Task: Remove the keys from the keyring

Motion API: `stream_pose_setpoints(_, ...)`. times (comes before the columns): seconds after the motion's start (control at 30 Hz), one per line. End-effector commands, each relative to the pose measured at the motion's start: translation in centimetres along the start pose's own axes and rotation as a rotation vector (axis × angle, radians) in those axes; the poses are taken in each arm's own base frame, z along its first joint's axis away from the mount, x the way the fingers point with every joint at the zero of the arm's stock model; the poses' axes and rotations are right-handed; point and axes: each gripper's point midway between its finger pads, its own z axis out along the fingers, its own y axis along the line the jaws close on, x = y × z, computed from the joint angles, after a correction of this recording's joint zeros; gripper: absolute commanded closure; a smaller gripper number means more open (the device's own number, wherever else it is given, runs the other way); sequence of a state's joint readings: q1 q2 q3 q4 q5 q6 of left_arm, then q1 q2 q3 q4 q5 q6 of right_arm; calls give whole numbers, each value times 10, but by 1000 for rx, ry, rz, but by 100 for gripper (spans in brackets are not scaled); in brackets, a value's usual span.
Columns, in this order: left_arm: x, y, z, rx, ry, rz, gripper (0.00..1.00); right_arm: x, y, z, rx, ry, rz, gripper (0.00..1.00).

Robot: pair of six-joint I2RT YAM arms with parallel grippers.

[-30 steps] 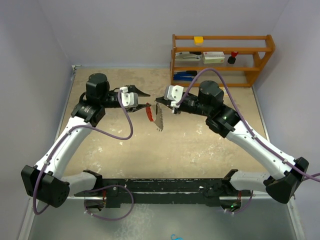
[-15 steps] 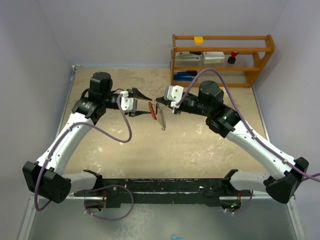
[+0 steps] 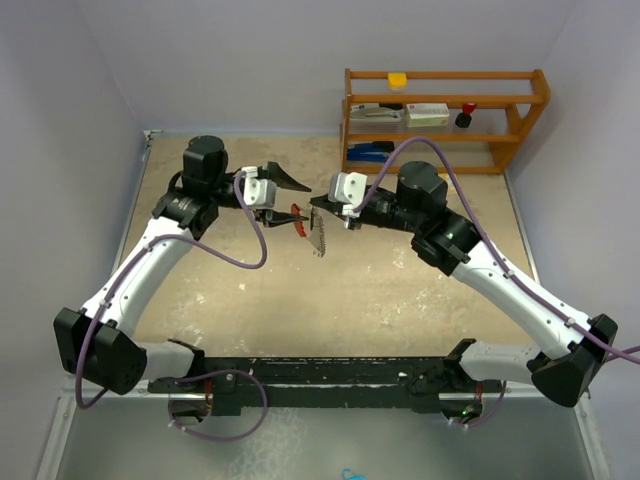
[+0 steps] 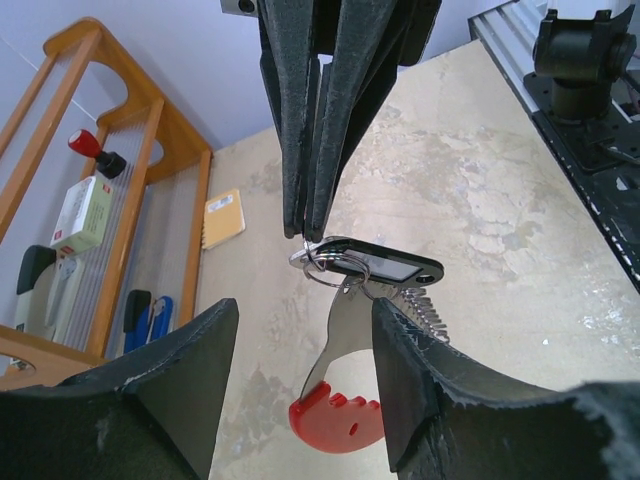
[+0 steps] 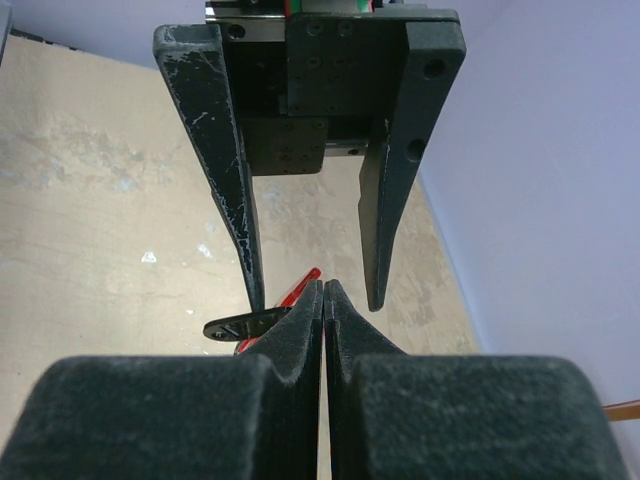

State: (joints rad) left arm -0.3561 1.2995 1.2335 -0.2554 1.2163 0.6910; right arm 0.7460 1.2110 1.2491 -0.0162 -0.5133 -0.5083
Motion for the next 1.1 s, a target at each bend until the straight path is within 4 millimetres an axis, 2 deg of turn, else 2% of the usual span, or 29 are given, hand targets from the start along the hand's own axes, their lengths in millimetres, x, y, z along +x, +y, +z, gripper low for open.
stream_pose_setpoints(0.0,-18,3,5,36,-62,29,46,-38,-18,-1,37,-103,-66,100)
stream_pose_setpoints(0.23,-5,2,9,50,-56,-16,50,-41,-20,0,43,-112,-71,100)
stream_pose_setpoints(0.57,4,-5,16,86,-66,-47,58,-40,-23,1,56,-117,-72,100)
stream_pose_setpoints(0.6,5,-5,17,86,-64,-51,60,-41,-23,2,58,-120,-72,100)
stream_pose_setpoints(0.8,16,-1,21,46,-18,-66,91,-41,-27,3,76,-122,-75,100)
stream_pose_setpoints(0.9,23,18,24,-60,24,-113,100,-39,-30,2,99,-118,-77,100)
stream_pose_setpoints(0.97,29,43,24,-229,38,-177,100,-38,-32,0,116,-114,-81,100)
stream_pose_setpoints(1.03,43,70,14,-413,84,-219,100,-34,-35,-2,145,-107,-88,100)
stream_pose_setpoints(1.07,48,76,11,-453,103,-240,100,-33,-37,-4,161,-101,-90,100)
